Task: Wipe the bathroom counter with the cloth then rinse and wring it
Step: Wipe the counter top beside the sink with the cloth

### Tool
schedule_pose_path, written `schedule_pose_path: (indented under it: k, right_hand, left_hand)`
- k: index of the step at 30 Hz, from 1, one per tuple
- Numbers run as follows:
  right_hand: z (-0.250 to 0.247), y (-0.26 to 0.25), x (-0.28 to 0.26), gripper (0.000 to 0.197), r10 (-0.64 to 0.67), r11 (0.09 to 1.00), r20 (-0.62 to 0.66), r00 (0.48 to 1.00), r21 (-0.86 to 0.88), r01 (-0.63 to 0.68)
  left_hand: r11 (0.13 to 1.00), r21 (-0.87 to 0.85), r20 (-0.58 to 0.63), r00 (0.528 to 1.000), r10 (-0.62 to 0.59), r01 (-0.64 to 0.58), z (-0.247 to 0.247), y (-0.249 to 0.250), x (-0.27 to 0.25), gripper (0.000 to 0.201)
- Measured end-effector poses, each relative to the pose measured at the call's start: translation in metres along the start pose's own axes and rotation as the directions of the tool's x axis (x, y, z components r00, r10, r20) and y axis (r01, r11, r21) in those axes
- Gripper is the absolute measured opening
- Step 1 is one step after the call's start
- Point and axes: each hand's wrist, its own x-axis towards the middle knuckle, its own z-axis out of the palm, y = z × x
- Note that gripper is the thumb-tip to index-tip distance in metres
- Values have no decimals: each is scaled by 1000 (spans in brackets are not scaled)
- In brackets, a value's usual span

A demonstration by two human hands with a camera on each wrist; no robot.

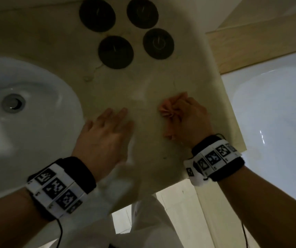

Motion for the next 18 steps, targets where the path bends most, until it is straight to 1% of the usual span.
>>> schedule_pose_path:
  k: [3,6,7,9,10,11,15,18]
  right_hand:
    - [-4,8,3,20,-41,999,23,999,-12,41]
    - [-6,3,-11,12,-163,986,43,986,37,162]
    - [-4,2,-19,15,-213,977,62,975,31,212]
    - [4,4,-41,27,-271,960,148,951,-35,279]
    - [10,5,-52,27,-277,956,189,942,-43,290]
    - [14,8,-61,23,-288,954,201,936,-28,299]
    - [23,17,-87,18,-361,931,205,910,28,364]
    - [19,24,-85,19,-389,918,181,903,-1,396]
  left_hand:
    - [1000,-10,-1,1000,-23,23,-4,22,18,103]
    - [999,-22,5,999,-42,42,-5,43,31,108]
    - [998,-32,10,999,-48,48,-4,50,34,109]
    - [998,-54,10,999,-41,42,-2,61,39,107]
    - [998,-53,6,999,-32,33,-1,66,41,105]
    - [999,-45,8,1000,-27,27,-1,69,43,105]
    - [1000,-8,20,1000,-19,19,1,76,46,112]
    - [998,55,53,999,6,-9,2,73,44,122]
